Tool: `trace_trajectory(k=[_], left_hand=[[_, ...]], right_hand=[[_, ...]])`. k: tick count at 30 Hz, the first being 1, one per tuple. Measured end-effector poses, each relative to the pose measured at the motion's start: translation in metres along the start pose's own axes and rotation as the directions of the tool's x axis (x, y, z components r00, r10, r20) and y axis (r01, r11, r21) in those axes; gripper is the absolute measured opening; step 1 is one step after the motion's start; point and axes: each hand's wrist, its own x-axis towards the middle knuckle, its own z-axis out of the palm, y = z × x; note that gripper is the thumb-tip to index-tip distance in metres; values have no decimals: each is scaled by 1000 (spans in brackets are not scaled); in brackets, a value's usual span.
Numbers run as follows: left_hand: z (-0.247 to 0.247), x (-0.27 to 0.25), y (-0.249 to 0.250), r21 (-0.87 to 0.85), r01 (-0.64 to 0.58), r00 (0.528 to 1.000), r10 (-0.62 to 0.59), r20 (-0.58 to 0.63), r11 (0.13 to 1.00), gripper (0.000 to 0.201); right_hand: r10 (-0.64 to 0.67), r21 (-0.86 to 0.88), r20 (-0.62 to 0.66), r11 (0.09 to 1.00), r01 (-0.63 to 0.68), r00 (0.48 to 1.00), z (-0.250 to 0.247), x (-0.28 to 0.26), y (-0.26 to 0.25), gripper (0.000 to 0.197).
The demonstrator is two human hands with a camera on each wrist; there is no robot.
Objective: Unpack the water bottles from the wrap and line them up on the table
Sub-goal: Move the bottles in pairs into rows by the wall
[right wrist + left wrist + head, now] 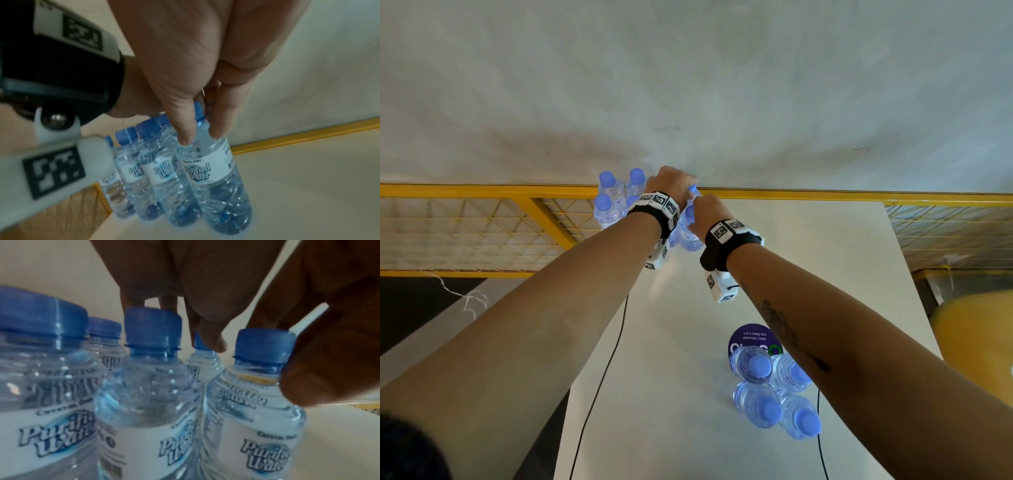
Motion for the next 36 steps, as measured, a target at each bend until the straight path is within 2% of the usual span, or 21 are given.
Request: trace_trajectory(k=[2,4,6,8,11,13,15,17,21,22,24,27,30,33,35,36], left_hand=[[-3,-8,0,51,0,1000,0,-4,999,51],[-5,-27,4,2,42,995,-42,-93,999,73],[-2,-55,14,-80,25,979,-41,-200,996,74],[7,-91,31,-167,-88,961,40,-275,982,62],[23,-151,69,-306,-253,961,202,-188,918,47],[36,-193,98,-385,-345,938,329,-110,856,35],[50,-228,124,-444,-382,911,411,-33,811,27],[65,-254,141,-445,-387,885,461,66,807,24],[104,-276,151,-223,-438,866,476,157,871,31],[110,-278,150,-191,-426,871,459,178,884,33],[111,-283,153,-182,-383,903,409,135,906,29],[99,-290,164,-221,-330,926,360,111,918,29],[95,-293,169,-188,-283,943,309,124,940,19],[91,-290,170,-124,-302,942,316,111,945,15],[78,-282,169,-109,-288,949,299,101,951,16],[71,-275,168,-120,-268,956,279,88,956,16]], right_hand=[[46,41,31,998,-47,998,-14,-17,-2,14],[55,109,0,993,-54,999,-23,-39,3,12],[52,133,-45,990,-46,998,-28,-65,13,30],[20,168,-44,986,-12,999,-30,-101,24,40],[-2,181,64,983,-10,998,-27,-167,40,33],[-25,144,110,990,9,994,-21,-213,48,26],[-13,116,176,993,-8,984,-16,-254,51,18],[2,94,226,995,-23,974,-1,-289,52,16],[8,-25,254,1000,-2,967,36,-336,49,31],[42,-47,224,998,-33,974,45,-340,50,39],[80,-98,159,993,-65,984,60,-345,48,49],[83,-238,96,969,-58,992,73,-346,38,42],[142,-205,79,971,-124,987,74,-343,36,28],[108,-260,96,962,-79,990,71,-340,37,28],[120,-227,110,969,-92,987,61,-337,34,24],[86,-232,122,971,-56,989,53,-333,30,23]])
